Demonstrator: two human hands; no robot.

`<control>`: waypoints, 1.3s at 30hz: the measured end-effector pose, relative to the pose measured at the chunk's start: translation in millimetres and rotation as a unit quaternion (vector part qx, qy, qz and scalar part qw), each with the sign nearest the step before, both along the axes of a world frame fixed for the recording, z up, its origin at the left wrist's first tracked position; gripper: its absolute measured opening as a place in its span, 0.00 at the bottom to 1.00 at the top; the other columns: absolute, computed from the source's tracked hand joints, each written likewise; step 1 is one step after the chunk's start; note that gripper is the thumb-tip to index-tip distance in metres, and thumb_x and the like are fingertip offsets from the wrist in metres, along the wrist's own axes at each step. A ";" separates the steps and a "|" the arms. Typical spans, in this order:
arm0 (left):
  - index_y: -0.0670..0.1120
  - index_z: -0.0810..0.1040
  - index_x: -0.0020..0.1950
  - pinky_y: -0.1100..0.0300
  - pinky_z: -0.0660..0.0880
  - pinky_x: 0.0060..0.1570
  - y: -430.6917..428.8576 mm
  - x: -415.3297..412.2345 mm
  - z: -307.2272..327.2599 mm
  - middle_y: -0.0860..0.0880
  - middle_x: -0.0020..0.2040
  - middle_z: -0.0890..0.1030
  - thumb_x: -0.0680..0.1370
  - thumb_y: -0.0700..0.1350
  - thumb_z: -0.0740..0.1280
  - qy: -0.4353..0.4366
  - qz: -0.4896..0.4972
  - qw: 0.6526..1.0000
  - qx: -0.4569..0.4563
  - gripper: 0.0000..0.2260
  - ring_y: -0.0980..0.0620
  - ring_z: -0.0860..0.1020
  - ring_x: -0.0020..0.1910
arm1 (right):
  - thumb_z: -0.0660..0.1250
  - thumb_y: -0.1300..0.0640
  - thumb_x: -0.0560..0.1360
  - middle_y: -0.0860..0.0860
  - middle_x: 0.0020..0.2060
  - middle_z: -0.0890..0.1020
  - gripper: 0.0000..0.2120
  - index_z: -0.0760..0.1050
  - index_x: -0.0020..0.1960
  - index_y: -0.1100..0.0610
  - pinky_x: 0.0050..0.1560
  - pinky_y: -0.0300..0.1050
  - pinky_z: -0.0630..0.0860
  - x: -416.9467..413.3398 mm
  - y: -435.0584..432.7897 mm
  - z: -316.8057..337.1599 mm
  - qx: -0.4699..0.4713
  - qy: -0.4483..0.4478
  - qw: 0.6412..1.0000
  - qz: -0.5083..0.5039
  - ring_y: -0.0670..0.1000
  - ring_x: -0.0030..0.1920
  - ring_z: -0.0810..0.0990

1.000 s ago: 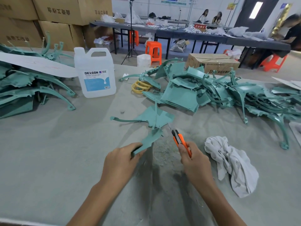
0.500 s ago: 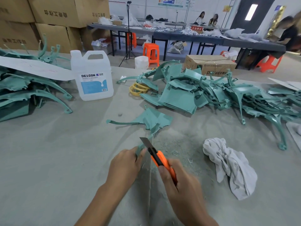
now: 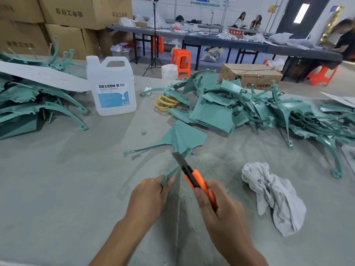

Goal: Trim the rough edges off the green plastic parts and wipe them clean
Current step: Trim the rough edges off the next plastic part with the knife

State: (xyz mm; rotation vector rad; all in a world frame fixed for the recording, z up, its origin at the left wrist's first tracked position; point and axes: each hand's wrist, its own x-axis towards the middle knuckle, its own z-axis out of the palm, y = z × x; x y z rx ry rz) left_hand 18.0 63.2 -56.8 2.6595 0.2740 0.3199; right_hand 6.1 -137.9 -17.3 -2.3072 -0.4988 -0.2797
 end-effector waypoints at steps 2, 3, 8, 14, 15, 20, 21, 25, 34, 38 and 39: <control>0.49 0.68 0.39 0.54 0.60 0.37 0.2 -0.8 0.5 0.50 0.32 0.70 0.81 0.64 0.48 -0.007 -0.006 1.000 0.006 0.22 0.46 0.67 0.35 | 0.51 0.30 0.78 0.41 0.34 0.76 0.16 0.68 0.50 0.39 0.29 0.40 0.67 -0.7 4.0 -4.2 -0.022 -0.003 1.000 0.011 0.48 0.32 0.76; 0.50 0.68 0.39 0.54 0.60 0.37 1.1 -0.9 -0.1 0.48 0.34 0.74 0.81 0.63 0.49 -0.010 -0.004 1.000 0.000 0.21 0.45 0.70 0.36 | 0.52 0.30 0.78 0.41 0.33 0.76 0.16 0.69 0.51 0.40 0.29 0.39 0.66 2.0 4.8 -6.1 -0.023 -0.003 1.000 0.006 0.48 0.32 0.75; 0.48 0.68 0.36 0.53 0.64 0.34 0.3 -4.2 3.9 0.51 0.28 0.71 0.79 0.66 0.49 -0.008 -0.002 0.998 -0.064 0.25 0.46 0.74 0.33 | 0.57 0.36 0.79 0.44 0.32 0.79 0.13 0.70 0.47 0.44 0.30 0.50 0.72 23.7 -2.8 -16.2 0.034 0.087 0.992 -0.084 0.47 0.30 0.77; 0.55 0.80 0.56 0.57 0.79 0.49 -29.9 -22.0 20.5 0.50 0.47 0.84 0.77 0.67 0.60 -0.097 -0.042 0.920 -0.378 0.20 0.57 0.82 0.47 | 0.65 0.27 0.69 0.50 0.38 0.83 0.18 0.74 0.43 0.41 0.29 0.45 0.75 21.1 11.8 -4.7 0.338 0.261 0.903 -0.053 0.48 0.29 0.77; 0.62 0.78 0.60 0.62 0.78 0.53 -39.1 -24.9 26.5 0.56 0.53 0.84 0.78 0.65 0.62 -0.098 -0.058 0.887 -0.448 0.15 0.62 0.81 0.53 | 0.69 0.28 0.67 0.51 0.38 0.83 0.20 0.75 0.44 0.43 0.29 0.46 0.75 21.2 13.9 -1.6 0.358 0.282 0.890 -0.037 0.49 0.29 0.76; 0.64 0.77 0.62 0.72 0.75 0.49 -50.4 -46.2 37.2 0.68 0.57 0.80 0.67 0.76 0.63 -0.008 -0.091 0.836 -0.541 0.28 0.68 0.78 0.56 | 0.81 0.44 0.65 0.58 0.36 0.78 0.18 0.78 0.46 0.50 0.30 0.53 0.78 26.3 12.2 8.3 0.420 0.306 0.854 0.025 0.55 0.33 0.79; 0.63 0.75 0.64 0.71 0.74 0.50 -47.6 -50.6 37.3 0.69 0.57 0.80 0.67 0.78 0.62 0.015 -0.123 0.860 -0.495 0.32 0.68 0.77 0.56 | 0.80 0.47 0.67 0.56 0.37 0.80 0.15 0.79 0.47 0.50 0.31 0.49 0.79 26.9 11.8 10.4 0.434 0.305 0.847 0.042 0.53 0.35 0.81; 0.66 0.74 0.56 0.71 0.71 0.46 -29.7 -72.6 26.3 0.67 0.51 0.77 0.65 0.72 0.66 0.013 -0.127 0.958 -0.257 0.22 0.61 0.77 0.47 | 0.77 0.53 0.68 0.51 0.36 0.80 0.10 0.81 0.48 0.48 0.30 0.39 0.75 29.1 5.3 17.8 0.463 0.311 0.829 0.029 0.48 0.35 0.81; 0.60 0.67 0.71 0.55 0.68 0.66 6.7 -96.5 64.2 0.55 0.72 0.70 0.67 0.70 0.72 -0.303 -0.022 0.947 -0.108 0.36 0.47 0.73 0.67 | 0.81 0.56 0.62 0.60 0.46 0.80 0.19 0.84 0.52 0.53 0.45 0.49 0.73 42.7 -11.2 39.8 0.430 0.471 0.750 0.175 0.60 0.44 0.77; 0.56 0.79 0.64 0.53 0.64 0.71 9.0 -94.7 106.5 0.51 0.73 0.74 0.82 0.57 0.62 -0.315 -0.225 0.916 0.102 0.14 0.50 0.70 0.73 | 0.79 0.53 0.64 0.59 0.43 0.77 0.14 0.84 0.49 0.52 0.41 0.50 0.65 40.7 2.3 35.1 0.370 0.509 0.752 0.198 0.57 0.41 0.72; 0.54 0.83 0.59 0.55 0.68 0.68 8.5 -92.9 114.9 0.52 0.68 0.78 0.82 0.53 0.62 -0.295 -0.269 0.912 0.088 0.12 0.52 0.75 0.69 | 0.80 0.49 0.66 0.57 0.41 0.76 0.14 0.84 0.49 0.52 0.39 0.49 0.66 39.1 6.1 34.5 0.366 0.501 0.759 0.198 0.56 0.39 0.71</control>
